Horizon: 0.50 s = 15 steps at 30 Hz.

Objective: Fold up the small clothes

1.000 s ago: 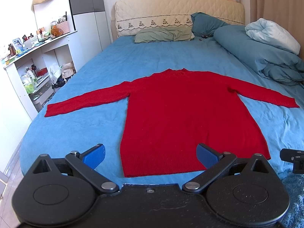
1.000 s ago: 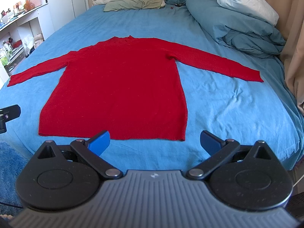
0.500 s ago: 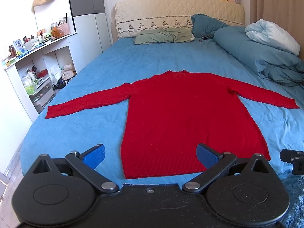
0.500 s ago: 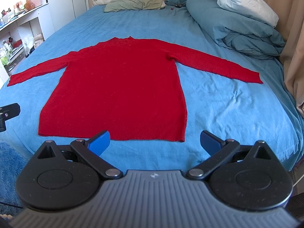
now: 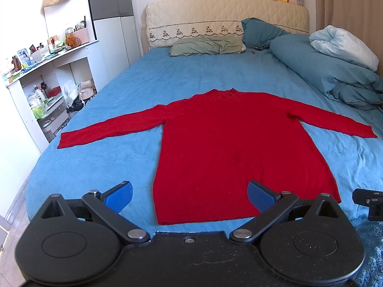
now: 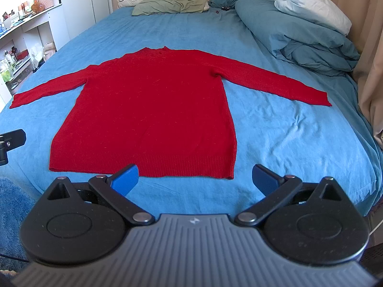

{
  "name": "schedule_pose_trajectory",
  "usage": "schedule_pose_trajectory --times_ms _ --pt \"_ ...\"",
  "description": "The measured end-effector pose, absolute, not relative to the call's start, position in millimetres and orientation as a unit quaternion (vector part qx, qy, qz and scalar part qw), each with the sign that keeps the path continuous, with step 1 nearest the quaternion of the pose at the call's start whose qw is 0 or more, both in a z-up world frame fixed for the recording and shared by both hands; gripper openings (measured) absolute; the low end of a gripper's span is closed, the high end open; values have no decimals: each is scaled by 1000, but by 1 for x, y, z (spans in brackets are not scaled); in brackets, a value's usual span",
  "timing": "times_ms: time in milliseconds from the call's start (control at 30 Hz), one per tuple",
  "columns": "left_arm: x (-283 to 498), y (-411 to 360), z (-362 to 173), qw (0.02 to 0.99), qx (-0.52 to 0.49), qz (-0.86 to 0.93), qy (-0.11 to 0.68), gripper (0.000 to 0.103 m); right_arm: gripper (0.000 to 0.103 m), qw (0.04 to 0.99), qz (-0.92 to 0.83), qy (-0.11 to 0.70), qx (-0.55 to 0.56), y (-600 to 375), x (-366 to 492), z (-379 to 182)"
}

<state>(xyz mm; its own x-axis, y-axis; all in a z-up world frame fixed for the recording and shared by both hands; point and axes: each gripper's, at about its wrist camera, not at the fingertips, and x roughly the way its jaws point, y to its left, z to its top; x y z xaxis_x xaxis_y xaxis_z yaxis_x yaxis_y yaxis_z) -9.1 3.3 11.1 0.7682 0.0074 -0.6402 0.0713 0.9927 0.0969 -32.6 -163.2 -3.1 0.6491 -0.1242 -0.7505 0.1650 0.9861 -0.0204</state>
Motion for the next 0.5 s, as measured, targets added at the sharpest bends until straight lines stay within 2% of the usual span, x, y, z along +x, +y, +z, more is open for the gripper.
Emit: schedule_pose_trajectory --times_ms 500 --pt "3 7 21 938 26 -28 344 103 103 911 -72 405 28 -164 -29 1"
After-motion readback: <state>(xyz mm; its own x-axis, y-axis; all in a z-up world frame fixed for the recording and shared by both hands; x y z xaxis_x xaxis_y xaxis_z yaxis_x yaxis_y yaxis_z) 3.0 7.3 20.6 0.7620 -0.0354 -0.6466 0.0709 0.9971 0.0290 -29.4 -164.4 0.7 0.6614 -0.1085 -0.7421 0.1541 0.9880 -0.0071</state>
